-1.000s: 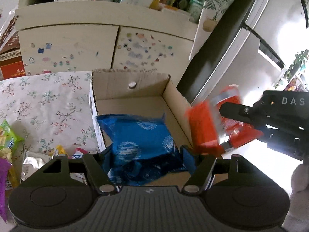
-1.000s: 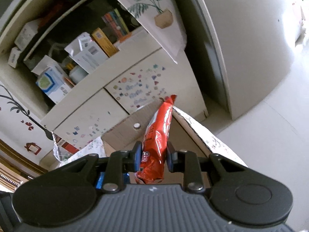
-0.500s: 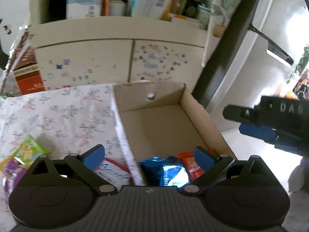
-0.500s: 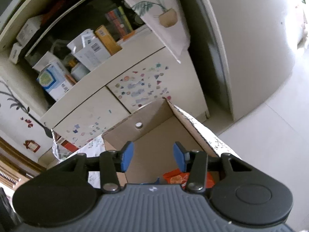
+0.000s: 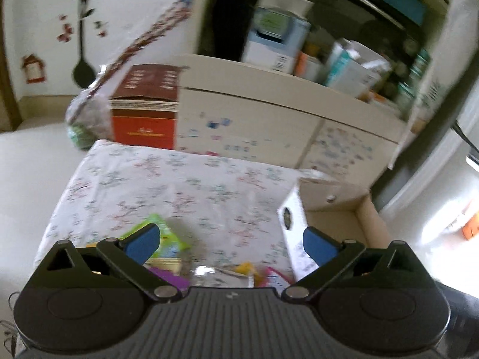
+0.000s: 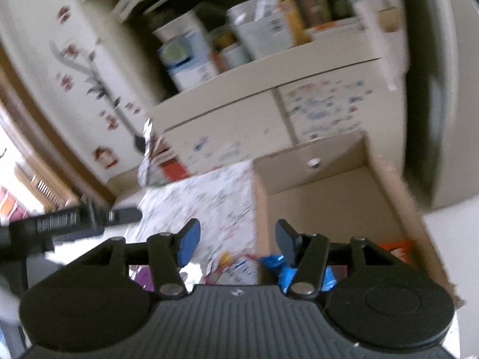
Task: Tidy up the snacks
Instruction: 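Withdraw both tools from the box back over the snack pile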
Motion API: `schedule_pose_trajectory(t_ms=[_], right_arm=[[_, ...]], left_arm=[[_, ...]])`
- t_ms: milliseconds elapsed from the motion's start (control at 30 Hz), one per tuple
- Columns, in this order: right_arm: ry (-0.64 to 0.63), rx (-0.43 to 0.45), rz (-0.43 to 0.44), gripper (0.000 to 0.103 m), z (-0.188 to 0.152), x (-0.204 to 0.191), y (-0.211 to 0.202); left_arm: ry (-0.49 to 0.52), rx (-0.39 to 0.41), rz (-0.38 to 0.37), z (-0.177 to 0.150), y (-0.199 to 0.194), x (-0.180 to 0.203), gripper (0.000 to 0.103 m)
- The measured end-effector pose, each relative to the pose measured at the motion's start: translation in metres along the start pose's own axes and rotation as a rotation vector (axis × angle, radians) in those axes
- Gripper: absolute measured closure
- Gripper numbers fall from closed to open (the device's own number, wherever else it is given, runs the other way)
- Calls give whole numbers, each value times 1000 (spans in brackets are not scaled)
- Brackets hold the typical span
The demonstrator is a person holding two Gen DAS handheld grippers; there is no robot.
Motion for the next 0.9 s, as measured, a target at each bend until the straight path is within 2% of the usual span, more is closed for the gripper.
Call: schedule_pose_trajectory(t_ms=[333,500,767,800,900], right_arm=[[-123,-193,107,46,-56,-47,33],[-182,-261,53,46,-82,-58,49],[-162,-243,-13,46,-88,-51,54],[-174,-241,-31,46,-88,-52,54],[-221,-227,-175,47,-90,-47,58]], left_arm=[[-68,-11,63,2,-8,-43,0],[-104,-19,94,1,-13,-63,0],[-153,-25,82,2,-18,-75,0],[-154,-27,82,1,-18,-75,0],[-153,-30,91,2,-17,-77,0]])
Point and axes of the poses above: each gripper's, at about its wrist camera, not at the fingertips, and y roughly the way its jaws point, x to its right, z to its top, the point moved 2 cm from there along y, roughly the way its jaws point, and after that the axes turned 7 degrees about -z, right-handed, at the moved point
